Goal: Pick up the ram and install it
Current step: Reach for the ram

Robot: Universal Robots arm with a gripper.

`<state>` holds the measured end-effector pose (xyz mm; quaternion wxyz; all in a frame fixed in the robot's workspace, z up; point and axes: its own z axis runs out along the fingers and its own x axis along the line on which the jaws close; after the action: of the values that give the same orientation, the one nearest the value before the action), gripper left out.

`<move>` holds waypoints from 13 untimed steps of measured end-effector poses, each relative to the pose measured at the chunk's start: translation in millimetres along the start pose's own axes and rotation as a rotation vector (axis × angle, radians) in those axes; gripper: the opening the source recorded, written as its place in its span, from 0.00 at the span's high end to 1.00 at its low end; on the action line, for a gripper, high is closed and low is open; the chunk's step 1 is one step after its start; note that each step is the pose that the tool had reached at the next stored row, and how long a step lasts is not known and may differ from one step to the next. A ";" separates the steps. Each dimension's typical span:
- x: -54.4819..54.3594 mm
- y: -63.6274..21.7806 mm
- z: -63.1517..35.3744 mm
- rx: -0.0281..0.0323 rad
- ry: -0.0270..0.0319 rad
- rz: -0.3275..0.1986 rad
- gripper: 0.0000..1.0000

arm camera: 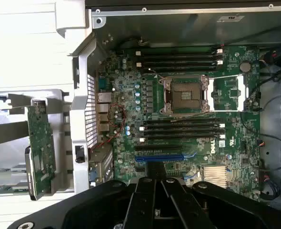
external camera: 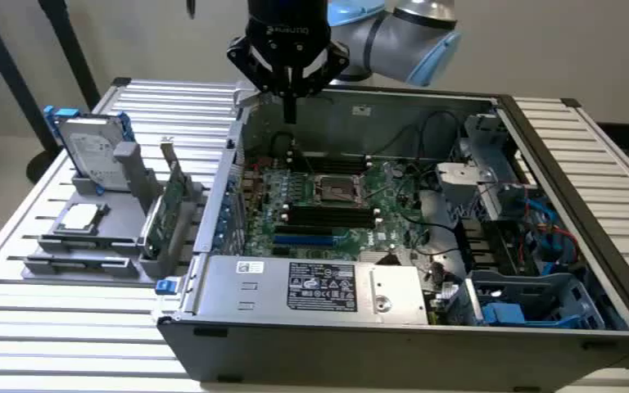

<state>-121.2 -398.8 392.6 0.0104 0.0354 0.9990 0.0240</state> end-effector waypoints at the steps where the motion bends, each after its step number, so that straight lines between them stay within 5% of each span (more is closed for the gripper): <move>1: 0.0 0.0 0.0 0.0000 0.0000 0.000 0.89; 13: 7.1 -2.9 -0.3 0.0002 0.0001 0.000 0.89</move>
<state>-128.4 -401.2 392.6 0.0103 0.0354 0.9990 0.0240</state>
